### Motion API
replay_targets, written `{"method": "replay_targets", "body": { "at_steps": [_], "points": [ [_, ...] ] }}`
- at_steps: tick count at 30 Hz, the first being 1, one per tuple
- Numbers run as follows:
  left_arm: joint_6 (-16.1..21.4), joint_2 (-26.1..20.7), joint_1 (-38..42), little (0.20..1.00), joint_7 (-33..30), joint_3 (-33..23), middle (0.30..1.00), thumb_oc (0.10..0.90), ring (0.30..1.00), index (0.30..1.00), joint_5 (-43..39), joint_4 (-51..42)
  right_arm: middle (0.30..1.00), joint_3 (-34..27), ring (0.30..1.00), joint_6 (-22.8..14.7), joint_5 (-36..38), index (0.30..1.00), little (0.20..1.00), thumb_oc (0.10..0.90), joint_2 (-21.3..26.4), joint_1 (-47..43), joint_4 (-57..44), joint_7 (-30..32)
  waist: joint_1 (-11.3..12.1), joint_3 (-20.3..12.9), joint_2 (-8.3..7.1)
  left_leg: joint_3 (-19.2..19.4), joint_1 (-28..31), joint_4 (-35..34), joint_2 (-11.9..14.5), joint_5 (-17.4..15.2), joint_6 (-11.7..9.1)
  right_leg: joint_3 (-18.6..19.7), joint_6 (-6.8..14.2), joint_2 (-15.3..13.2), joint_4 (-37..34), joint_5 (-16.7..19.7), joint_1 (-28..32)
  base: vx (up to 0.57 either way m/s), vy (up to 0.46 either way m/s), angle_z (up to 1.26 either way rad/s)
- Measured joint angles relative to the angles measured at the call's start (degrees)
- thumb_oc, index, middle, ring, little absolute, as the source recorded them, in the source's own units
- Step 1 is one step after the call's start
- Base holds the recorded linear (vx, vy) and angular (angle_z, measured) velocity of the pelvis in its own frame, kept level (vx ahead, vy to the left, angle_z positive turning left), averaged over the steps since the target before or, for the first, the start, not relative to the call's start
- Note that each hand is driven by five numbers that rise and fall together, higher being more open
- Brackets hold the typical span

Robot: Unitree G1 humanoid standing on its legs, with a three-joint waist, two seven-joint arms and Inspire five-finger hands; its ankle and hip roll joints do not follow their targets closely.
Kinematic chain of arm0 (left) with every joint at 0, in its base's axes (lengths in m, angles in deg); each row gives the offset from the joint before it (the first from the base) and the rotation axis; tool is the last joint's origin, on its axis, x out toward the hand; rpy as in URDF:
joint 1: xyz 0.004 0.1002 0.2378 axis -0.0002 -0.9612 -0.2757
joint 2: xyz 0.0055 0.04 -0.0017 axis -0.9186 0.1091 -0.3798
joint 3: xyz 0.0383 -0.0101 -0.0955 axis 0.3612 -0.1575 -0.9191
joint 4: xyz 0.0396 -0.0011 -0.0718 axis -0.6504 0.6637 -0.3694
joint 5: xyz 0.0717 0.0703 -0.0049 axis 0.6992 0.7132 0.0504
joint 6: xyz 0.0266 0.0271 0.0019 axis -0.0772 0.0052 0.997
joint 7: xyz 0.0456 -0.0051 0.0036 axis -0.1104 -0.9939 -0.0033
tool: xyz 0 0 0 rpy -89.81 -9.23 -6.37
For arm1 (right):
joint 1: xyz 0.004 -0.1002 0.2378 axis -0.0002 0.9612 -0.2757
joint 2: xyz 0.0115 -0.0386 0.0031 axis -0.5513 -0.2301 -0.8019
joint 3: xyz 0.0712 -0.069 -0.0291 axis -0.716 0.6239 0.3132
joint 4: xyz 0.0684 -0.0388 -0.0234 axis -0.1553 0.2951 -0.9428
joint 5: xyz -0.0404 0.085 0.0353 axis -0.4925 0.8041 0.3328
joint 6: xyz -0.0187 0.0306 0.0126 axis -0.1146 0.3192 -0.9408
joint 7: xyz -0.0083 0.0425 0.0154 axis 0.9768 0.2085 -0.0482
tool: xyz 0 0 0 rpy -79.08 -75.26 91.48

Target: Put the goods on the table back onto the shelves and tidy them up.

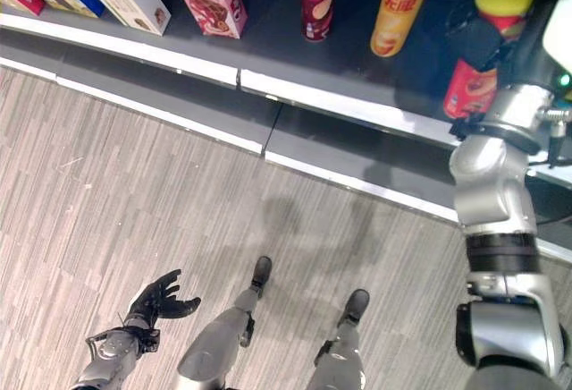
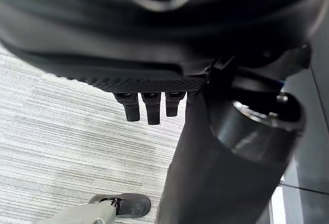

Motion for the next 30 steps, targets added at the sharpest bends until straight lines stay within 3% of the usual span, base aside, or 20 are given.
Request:
{"method": "replay_targets", "body": {
  "at_steps": [5,11,15,30],
  "points": [
    [-0.07,0.00,-0.10,0.900,0.03,0.01,0.900,0.800,0.900,0.900,-0.05,0.16,0.300,1.30,0.300,0.16,-0.02,0.300,0.300,0.400,1.24,-3.15,1.38,-0.02,0.00,-0.18,0.70,0.37,0.76,0.00,-0.20,0.04,0.05,0.17,0.02,-0.53,0.00,0.01,0.50,0.00,0.000,-0.02],
    [-0.10,0.01,-0.35,0.900,0.26,0.02,0.900,0.800,0.900,0.900,-0.05,0.24,0.300,4.61,0.300,0.18,-0.01,0.300,0.300,0.400,2.93,-3.97,1.49,-1.47,-0.08,-2.09,4.63,0.35,1.52,-0.01,-0.65,0.13,0.19,0.11,0.12,-0.95,-0.01,0.06,1.35,0.00,0.002,0.01],
    [-0.11,0.02,-0.53,0.900,0.66,0.06,0.900,0.800,0.900,0.900,-0.04,0.23,0.300,6.18,0.300,0.17,-0.01,0.300,0.300,0.400,2.93,-3.95,1.50,-3.02,-0.27,-3.06,5.95,0.43,1.64,-0.01,-0.56,0.13,0.20,0.19,0.12,-0.88,0.00,0.06,1.37,0.00,0.000,0.00],
    [-0.11,0.02,-0.79,0.900,1.42,0.17,0.900,0.800,0.900,0.900,-0.04,0.14,0.300,8.05,0.300,-0.01,-0.02,0.300,0.300,0.400,4.77,-4.11,3.87,-5.26,-1.68,-3.21,6.14,0.42,2.16,0.00,-0.51,0.14,0.20,0.17,0.12,-0.81,0.00,0.06,1.96,0.00,0.000,0.00]
  ]
}}
